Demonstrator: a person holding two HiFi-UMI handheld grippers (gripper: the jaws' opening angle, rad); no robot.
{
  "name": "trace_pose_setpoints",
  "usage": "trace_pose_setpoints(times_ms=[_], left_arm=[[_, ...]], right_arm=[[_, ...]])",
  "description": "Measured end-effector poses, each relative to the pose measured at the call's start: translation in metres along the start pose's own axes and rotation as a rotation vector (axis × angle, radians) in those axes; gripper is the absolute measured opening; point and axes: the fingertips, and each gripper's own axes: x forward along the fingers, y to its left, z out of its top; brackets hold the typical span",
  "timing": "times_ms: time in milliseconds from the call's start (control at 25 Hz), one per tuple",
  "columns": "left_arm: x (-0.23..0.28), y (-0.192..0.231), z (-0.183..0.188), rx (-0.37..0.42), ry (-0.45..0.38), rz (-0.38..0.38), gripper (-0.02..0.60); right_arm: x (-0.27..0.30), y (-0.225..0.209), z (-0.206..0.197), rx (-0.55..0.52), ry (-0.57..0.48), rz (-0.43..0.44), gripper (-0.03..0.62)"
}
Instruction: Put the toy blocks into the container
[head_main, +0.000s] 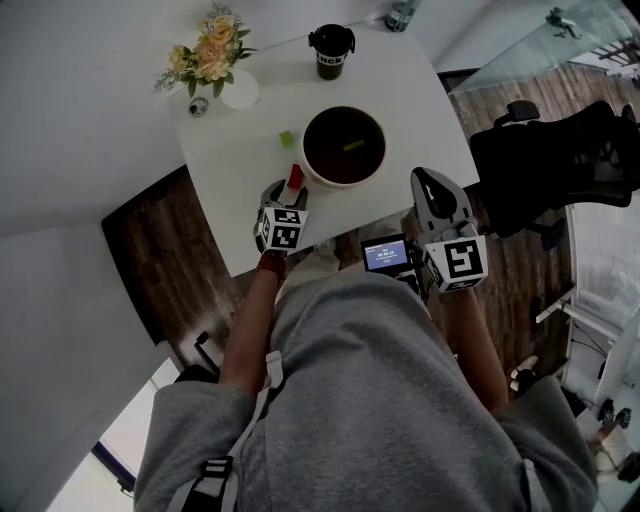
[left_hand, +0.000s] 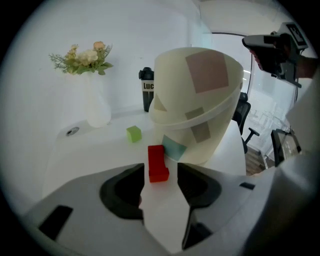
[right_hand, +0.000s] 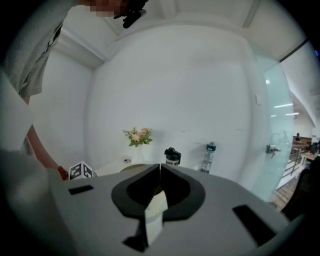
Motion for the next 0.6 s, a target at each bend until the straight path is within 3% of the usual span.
trace_pose_setpoints(times_ms=[120,360,600], left_arm=[[0.002,0.002,-0.002,-0.014,0.016,0.017,0.131],[-0.007,0.006,-0.002,-0.010,0.003,0.033,0.129],[-0.034,0.020,0.015,-0.015,-0.067,0.063,0.127]], right_arm=[[-0.002,-0.004,-0.002,0.000,0.004,-0.008,0.007],[-0.004,-0.006,-0.005,0.003,0.007,-0.010,0.008],[0.000,-0.002,-0.005,0.003,0.003,0.011,0.006]])
